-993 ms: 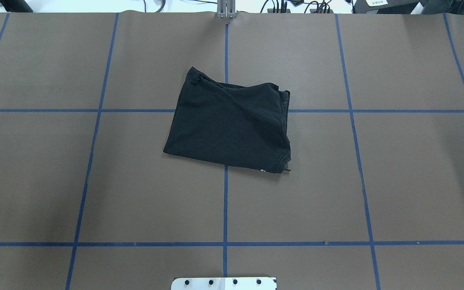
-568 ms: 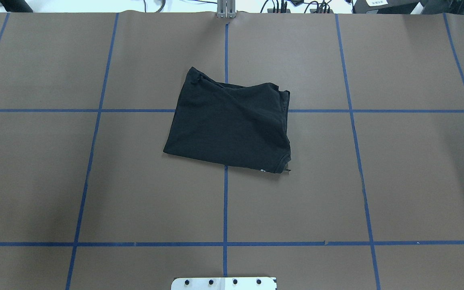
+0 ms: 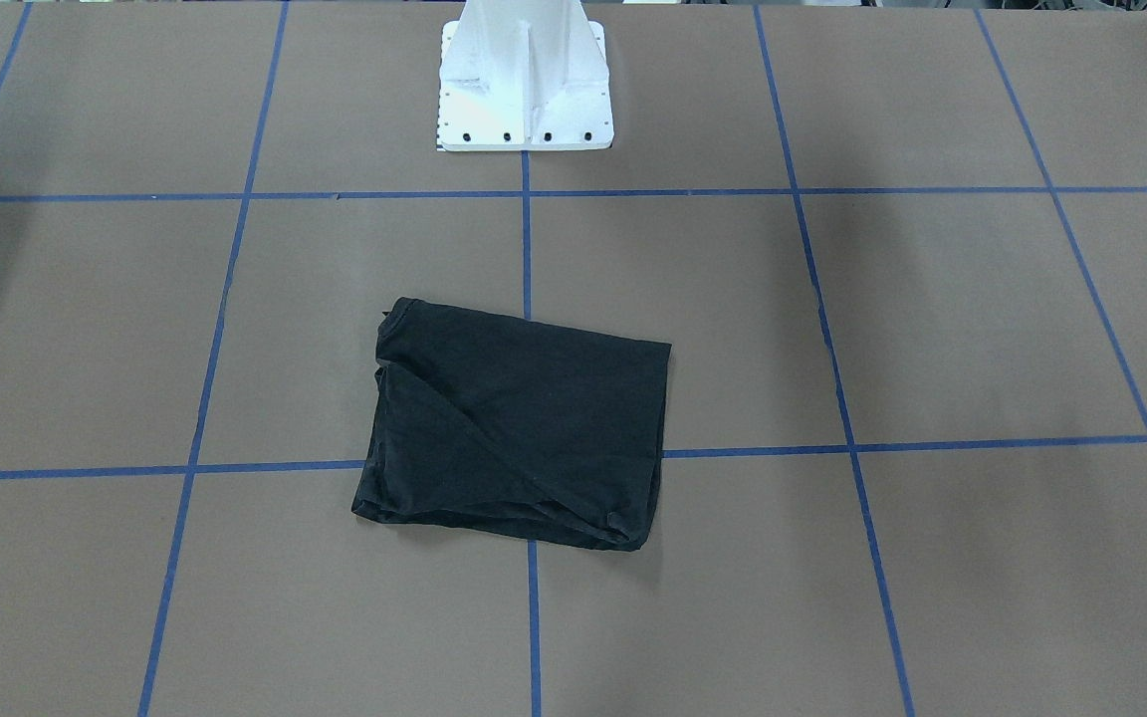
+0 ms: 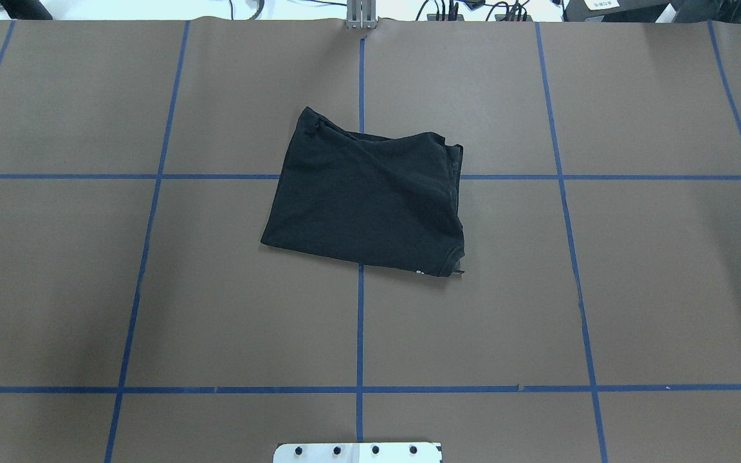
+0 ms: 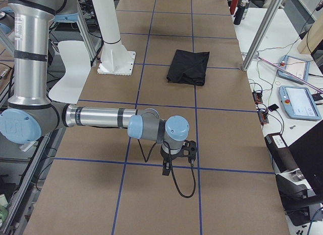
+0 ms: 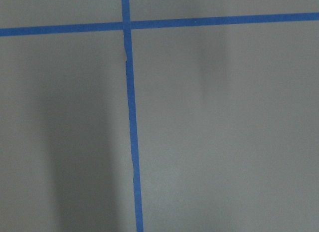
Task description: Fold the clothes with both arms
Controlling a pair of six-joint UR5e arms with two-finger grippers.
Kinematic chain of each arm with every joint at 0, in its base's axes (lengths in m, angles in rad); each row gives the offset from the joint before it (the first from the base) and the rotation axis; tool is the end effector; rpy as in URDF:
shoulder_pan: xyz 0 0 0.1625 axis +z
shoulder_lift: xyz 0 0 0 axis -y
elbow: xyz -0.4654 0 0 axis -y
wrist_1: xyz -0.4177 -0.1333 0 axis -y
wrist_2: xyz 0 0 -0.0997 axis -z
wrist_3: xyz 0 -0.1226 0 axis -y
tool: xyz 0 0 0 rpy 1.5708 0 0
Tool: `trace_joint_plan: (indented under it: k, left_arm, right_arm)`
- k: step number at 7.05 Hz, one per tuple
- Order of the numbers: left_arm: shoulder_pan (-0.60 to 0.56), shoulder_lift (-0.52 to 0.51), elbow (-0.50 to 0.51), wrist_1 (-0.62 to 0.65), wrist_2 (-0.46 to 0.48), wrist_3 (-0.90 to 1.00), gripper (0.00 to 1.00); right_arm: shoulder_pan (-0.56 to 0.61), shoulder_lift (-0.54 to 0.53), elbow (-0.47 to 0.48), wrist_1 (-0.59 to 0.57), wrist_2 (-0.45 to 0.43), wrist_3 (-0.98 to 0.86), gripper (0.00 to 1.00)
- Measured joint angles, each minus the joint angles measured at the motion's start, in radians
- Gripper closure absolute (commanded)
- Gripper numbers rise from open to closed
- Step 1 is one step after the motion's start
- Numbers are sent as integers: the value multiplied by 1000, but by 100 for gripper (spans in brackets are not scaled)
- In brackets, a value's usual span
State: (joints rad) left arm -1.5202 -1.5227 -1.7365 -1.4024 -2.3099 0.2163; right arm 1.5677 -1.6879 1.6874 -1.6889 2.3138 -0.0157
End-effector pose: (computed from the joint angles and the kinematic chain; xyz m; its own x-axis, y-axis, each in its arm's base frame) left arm -0.0260 -0.4894 0.6739 0.7118 0.2172 -0.6680 -0.2081 0.9735 0.0948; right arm 0.0490 -0.4518 0.7264 0.7365 0.0622 0.6735 0.0146 0.9941 -0.1078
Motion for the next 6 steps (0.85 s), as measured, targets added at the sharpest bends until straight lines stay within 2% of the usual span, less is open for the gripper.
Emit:
trace_joint_plan:
  k: [6]
  left_arm:
    - [0,-3,6,-4,-10,0,0]
  right_arm:
    - [0,0,-7,0,-3,-2,0]
